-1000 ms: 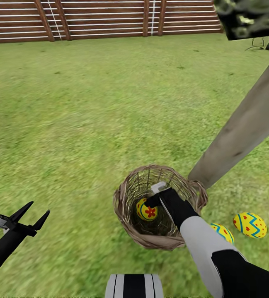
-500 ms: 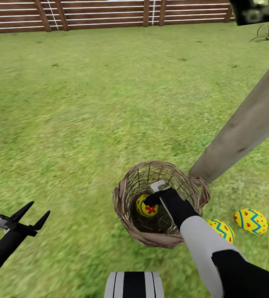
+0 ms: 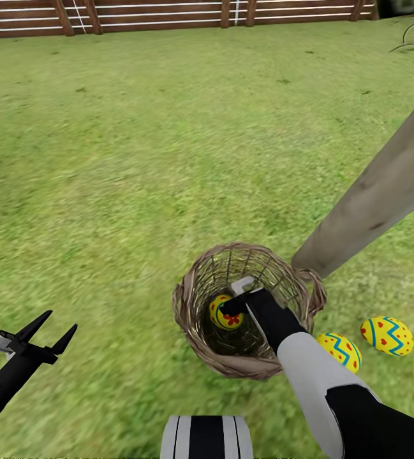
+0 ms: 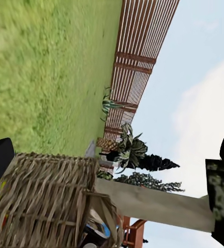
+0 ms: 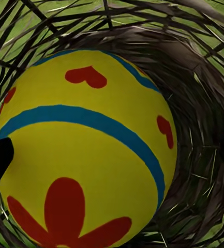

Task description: Take the three Easter eggs out of the wicker basket on the lawn in the garden, then place them on the lawn next to a single tree (choose any tree) so that all three eggs are next to the same tree and none are left in the basket.

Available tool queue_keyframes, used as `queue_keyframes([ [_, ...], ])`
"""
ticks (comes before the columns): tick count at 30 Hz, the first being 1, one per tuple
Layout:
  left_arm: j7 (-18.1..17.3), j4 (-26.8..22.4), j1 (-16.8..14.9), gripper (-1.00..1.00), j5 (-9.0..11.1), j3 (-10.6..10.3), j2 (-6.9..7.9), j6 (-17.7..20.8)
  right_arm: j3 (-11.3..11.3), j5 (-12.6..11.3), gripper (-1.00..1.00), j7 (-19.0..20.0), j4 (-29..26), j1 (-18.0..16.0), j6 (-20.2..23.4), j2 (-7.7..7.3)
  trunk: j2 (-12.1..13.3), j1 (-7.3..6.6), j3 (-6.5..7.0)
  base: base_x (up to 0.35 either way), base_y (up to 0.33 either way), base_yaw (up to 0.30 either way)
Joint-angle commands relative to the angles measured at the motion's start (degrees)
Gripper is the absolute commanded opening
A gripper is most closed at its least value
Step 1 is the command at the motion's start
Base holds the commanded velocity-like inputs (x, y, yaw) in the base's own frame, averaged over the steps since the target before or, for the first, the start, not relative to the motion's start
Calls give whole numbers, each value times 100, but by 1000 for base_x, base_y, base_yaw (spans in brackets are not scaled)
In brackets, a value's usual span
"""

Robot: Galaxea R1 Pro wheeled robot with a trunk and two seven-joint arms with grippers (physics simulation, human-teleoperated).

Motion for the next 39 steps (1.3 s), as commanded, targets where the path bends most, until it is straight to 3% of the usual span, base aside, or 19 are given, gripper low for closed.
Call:
queue_keyframes([
  [1, -14, -2, -2, 100, 0, 4, -3, 19, 2, 100, 100, 40, -10, 1, 18, 0, -3, 2, -27, 0, 0, 0],
  [4, -14, -1, -2, 100, 0, 2, -7, -11, 2, 100, 100, 72, -10, 1, 17, 0, -3, 2, -27, 0, 0, 0],
  [6, -14, 0, -2, 100, 0, -1, -8, -25, 5, 100, 100, 364, -10, 1, 20, 0, -3, 2, -27, 0, 0, 0],
  [9, -13, 4, -2, 100, 0, -4, -9, -30, 3, 100, 100, 493, -56, 1, 25, 0, -3, 2, -27, 0, 0, 0],
  [26, -13, 4, -2, 100, 0, 0, -9, -31, -5, 100, 100, 487, -65, 7, 60, 0, -17, 30, -270, 0, 0, 0],
  [34, -13, 4, -2, 100, 0, -4, -9, -31, -7, 91, 100, 488, -79, 9, 69, -1, -19, 33, -292, 0, 0, 0],
  [39, -13, 4, -2, 100, 0, -3, -9, -31, -7, 91, 100, 495, -81, 9, 56, -7, -24, 43, -381, 0, 0, 0],
])
